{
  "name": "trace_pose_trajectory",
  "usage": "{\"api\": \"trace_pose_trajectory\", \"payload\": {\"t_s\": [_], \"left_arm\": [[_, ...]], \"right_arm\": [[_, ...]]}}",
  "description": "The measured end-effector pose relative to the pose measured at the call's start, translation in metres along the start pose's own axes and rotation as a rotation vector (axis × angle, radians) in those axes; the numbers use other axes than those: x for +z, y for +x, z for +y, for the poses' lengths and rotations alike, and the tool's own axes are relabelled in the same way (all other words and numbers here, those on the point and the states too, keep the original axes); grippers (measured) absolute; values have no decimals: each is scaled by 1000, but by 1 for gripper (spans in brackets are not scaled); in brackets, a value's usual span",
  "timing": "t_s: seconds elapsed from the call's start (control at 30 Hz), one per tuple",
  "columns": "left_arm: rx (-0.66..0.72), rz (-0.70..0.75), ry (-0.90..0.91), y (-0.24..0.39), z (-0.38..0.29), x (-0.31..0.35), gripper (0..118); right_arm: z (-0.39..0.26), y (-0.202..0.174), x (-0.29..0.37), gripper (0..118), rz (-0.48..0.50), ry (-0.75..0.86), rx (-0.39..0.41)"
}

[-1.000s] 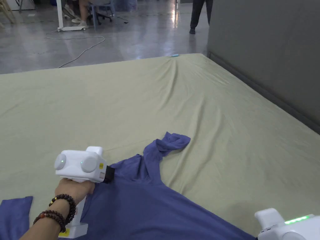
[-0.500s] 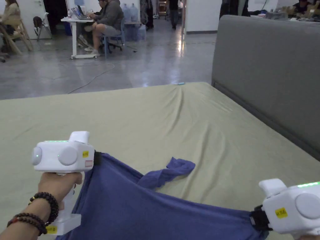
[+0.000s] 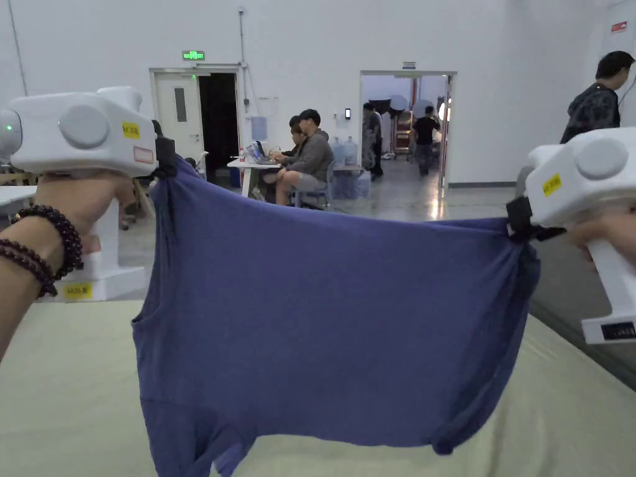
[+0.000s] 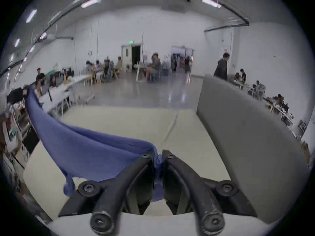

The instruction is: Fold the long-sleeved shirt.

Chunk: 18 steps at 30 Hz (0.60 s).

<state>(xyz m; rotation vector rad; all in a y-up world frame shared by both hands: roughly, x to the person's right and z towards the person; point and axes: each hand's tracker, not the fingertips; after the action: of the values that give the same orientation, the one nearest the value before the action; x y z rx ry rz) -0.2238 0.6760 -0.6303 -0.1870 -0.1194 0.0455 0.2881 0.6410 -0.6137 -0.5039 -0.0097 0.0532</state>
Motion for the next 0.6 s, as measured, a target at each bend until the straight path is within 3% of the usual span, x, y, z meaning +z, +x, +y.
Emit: {"api": "trace_pose_trajectory", "payload": {"t_s": [0.17, 0.27, 0.4, 0.6], "left_arm": [[92, 83, 99, -16, 60, 13, 0], [80, 121, 123, -22, 85, 18, 0], [90, 122, 162, -23, 110, 25, 0], [78, 118, 242, -14, 133, 36, 0]], "right_arm": [[97, -18, 11, 5, -6, 93, -14], [135, -21, 24, 5, -20, 155, -94], [165, -25, 41, 5, -35, 240, -137], [178, -28, 51, 5, -68, 280, -118]]}}
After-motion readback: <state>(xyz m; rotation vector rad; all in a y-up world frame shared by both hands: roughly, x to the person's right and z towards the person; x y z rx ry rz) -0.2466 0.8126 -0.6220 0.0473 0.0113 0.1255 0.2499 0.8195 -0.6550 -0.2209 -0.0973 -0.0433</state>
